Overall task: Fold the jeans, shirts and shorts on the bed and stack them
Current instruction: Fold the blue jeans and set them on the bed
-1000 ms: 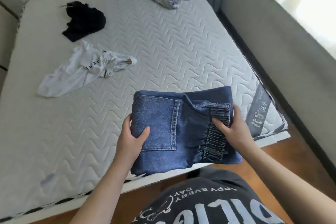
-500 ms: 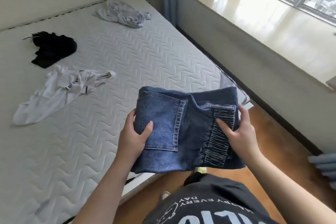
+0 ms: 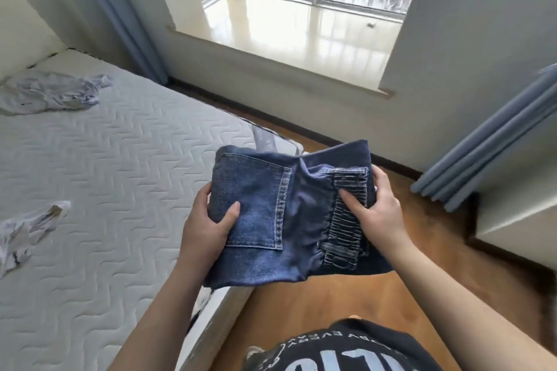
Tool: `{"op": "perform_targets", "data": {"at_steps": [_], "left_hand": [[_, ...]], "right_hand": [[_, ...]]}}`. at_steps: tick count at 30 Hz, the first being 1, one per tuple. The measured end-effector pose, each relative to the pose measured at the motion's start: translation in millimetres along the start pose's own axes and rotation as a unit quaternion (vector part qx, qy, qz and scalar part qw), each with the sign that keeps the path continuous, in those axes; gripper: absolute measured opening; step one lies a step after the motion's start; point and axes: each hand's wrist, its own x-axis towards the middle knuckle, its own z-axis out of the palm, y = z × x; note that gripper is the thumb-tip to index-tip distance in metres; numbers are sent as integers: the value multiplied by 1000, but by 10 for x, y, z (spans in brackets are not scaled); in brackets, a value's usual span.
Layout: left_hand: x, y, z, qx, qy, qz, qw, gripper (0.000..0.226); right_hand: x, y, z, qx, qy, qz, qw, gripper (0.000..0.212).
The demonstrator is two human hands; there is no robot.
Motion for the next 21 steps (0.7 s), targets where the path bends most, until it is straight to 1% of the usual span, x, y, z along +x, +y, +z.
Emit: {"op": "perform_targets", "data": {"at_steps": [4, 7, 11, 15, 18, 21], "left_hand": [[151, 444, 729, 14, -54, 28, 998, 45], [233, 754, 1304, 16, -97, 46, 994, 45], [277, 1046, 1856, 18, -122, 59, 991, 53], [378, 1146, 2071, 35, -117, 52, 991, 60], [600, 1170, 2172, 43, -126, 50, 990, 53], [895, 1176, 2269, 46, -119, 54, 990, 48]], "right_hand": [[158, 333, -763, -12, 71, 24, 997, 63], [312, 567, -1299, -23, 92, 47, 994, 65], [519, 768, -1781, -39, 112, 63, 991, 68], [714, 882, -1947, -33, 122, 73, 989, 68], [904, 973, -1937, -27, 119, 81, 989, 71], [1157, 1014, -1852, -29, 114, 93, 989, 72]]}}
